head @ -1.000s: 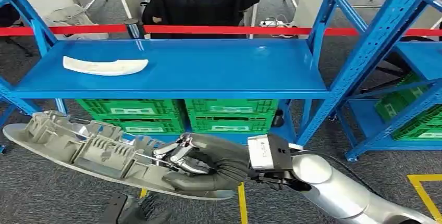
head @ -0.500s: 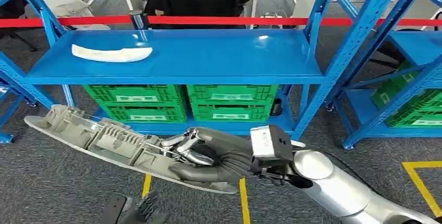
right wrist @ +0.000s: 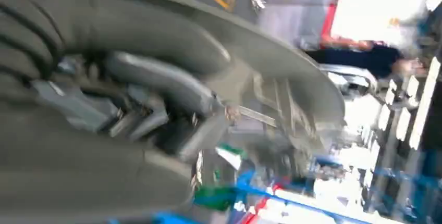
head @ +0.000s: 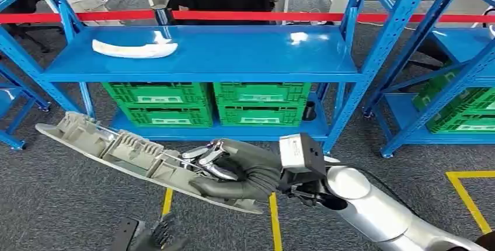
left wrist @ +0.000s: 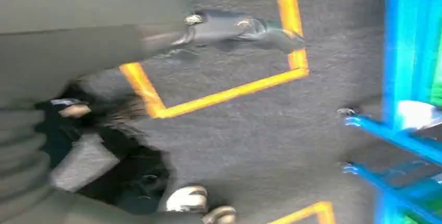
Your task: Take the parts from the cabinet and place them on the table.
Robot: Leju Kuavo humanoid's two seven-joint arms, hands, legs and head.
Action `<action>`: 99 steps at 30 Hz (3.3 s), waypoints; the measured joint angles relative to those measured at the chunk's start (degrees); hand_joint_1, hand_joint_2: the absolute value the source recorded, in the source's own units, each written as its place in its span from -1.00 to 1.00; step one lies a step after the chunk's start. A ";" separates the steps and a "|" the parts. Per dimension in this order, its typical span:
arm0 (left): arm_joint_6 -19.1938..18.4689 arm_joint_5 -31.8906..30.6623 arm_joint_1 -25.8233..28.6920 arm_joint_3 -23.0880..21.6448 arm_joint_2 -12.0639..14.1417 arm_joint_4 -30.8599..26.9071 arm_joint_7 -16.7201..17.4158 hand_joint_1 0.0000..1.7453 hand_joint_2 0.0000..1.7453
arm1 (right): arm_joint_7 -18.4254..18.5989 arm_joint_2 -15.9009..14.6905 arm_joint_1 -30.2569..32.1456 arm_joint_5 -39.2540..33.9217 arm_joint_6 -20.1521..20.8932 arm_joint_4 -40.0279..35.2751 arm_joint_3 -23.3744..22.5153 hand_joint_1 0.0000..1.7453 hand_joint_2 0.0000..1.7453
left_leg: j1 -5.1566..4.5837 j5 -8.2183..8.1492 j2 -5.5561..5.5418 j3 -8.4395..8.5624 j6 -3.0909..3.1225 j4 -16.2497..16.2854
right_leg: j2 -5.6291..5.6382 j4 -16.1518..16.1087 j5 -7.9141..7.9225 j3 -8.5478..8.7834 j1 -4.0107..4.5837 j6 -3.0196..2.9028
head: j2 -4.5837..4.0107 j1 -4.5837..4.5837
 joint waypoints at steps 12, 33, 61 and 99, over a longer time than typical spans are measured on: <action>0.59 -1.05 0.14 0.11 0.59 0.35 -0.44 -1.00 1.00 | -0.11 0.02 0.73 1.38 -0.13 0.74 -0.66 1.00 1.00 | -0.36 6.30 0.40 -8.08 1.51 0.87 | 0.23 1.05 -8.55 8.24 0.52 -0.41 | -0.02 0.09; 2.93 -1.29 0.53 0.52 0.90 0.37 -1.44 -1.00 1.00 | -0.31 0.52 3.53 5.84 -1.14 0.72 -2.75 1.00 1.00 | -0.23 9.56 0.35 -8.94 -0.08 -0.84 | 0.30 -0.56 -7.04 6.69 0.98 -2.08 | -0.02 0.09; 3.02 -2.08 0.88 0.94 1.73 0.76 -2.47 -1.00 1.00 | -3.85 0.48 6.58 7.61 -3.26 1.38 -3.52 1.00 1.00 | -0.35 9.01 0.32 -9.35 1.46 -0.58 | 0.28 -1.17 -7.12 6.88 0.83 -0.40 | -0.02 0.06; 4.72 -0.79 2.41 2.14 -0.72 1.75 -1.53 -1.00 1.00 | -1.66 -0.85 12.59 10.21 -5.84 -1.77 -8.15 1.00 1.00 | -0.19 4.76 -2.19 -6.28 1.91 0.87 | -0.01 16.66 -14.07 -1.43 0.11 0.35 | -0.02 -0.42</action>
